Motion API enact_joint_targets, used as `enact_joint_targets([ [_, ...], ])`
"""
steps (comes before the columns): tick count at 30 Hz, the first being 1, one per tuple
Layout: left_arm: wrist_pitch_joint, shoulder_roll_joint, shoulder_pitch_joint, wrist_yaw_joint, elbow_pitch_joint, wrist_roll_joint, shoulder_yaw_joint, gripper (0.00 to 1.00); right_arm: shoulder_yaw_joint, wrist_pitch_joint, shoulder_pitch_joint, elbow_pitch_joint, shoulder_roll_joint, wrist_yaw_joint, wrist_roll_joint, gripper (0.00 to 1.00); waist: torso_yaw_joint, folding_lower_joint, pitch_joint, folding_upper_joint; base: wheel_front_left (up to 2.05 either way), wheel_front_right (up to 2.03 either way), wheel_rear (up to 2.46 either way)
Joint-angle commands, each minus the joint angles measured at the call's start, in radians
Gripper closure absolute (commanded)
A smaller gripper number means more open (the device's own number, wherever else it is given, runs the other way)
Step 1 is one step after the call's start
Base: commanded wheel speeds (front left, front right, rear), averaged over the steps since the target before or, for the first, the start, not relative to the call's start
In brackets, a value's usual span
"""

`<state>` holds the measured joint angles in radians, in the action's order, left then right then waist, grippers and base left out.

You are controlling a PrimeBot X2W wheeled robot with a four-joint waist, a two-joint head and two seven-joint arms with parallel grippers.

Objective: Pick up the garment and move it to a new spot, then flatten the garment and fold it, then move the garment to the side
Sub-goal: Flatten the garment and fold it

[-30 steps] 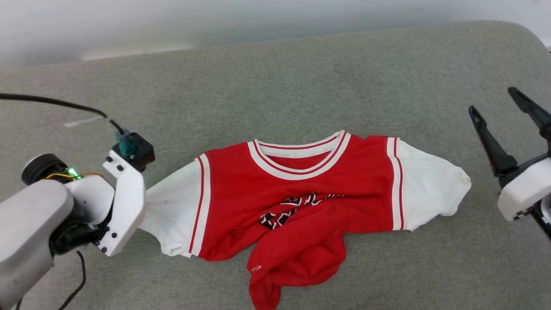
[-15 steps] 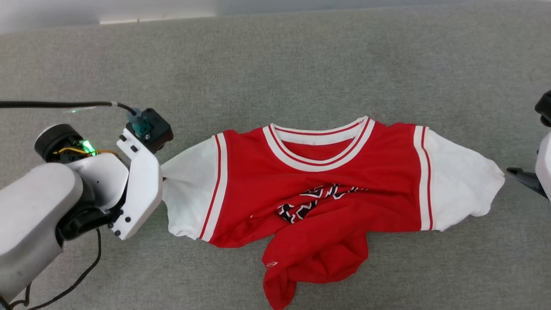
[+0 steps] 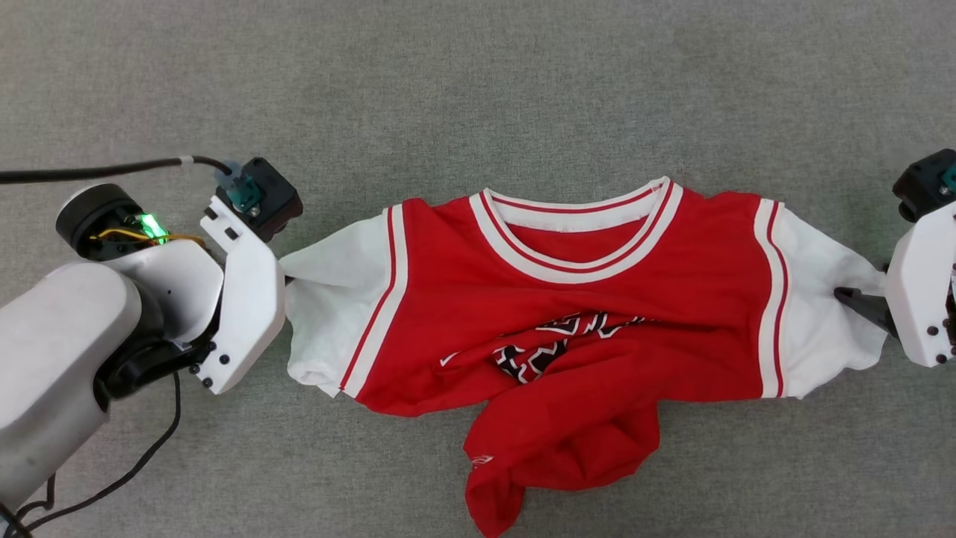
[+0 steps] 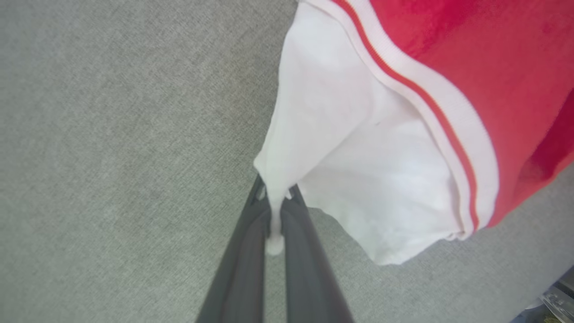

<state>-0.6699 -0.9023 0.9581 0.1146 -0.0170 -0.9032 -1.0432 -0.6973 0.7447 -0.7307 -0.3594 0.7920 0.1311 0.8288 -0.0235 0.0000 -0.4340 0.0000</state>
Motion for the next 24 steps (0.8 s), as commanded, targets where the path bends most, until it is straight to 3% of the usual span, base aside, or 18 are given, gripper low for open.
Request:
enact_joint_targets([
  [1, 0.006, 0.004, 0.001, -0.001, -0.002, -0.002, 0.001, 1.0, -0.052, -0.006, 0.048, -0.03, -0.06, -0.001, 0.009, 0.31, 0.002, 0.0, 0.006, 0.0, 0.0, 0.0, 0.0],
  [2, 0.013, 0.007, -0.005, -0.001, -0.006, -0.004, 0.0, 1.0, -0.054, -0.033, 0.04, -0.029, -0.059, -0.001, 0.016, 0.78, 0.004, 0.0, 0.015, 0.0, 0.0, 0.0, 0.0],
  [3, 0.018, 0.008, -0.011, -0.001, -0.012, -0.004, -0.001, 1.0, -0.053, -0.058, 0.031, -0.028, -0.055, 0.0, 0.023, 1.0, 0.006, 0.0, 0.026, 0.0, 0.0, 0.0, 0.0],
  [8, 0.075, 0.015, -0.022, -0.002, -0.018, -0.001, 0.013, 1.0, -0.05, -0.194, -0.017, 0.01, 0.03, -0.001, 0.013, 1.0, 0.012, 0.0, 0.103, 0.0, 0.0, 0.0, 0.0],
  [15, 0.156, 0.005, -0.009, -0.025, 0.001, 0.014, 0.05, 1.0, -0.036, -0.358, -0.039, 0.075, 0.099, -0.001, 0.005, 1.0, 0.018, 0.0, 0.217, 0.0, 0.0, 0.0, 0.0],
  [24, 0.231, -0.014, 0.052, -0.054, 0.047, 0.032, 0.123, 1.0, 0.07, -0.49, -0.089, 0.12, 0.098, -0.001, -0.051, 1.0, 0.026, 0.0, 0.302, 0.0, 0.0, 0.0, 0.0],
])
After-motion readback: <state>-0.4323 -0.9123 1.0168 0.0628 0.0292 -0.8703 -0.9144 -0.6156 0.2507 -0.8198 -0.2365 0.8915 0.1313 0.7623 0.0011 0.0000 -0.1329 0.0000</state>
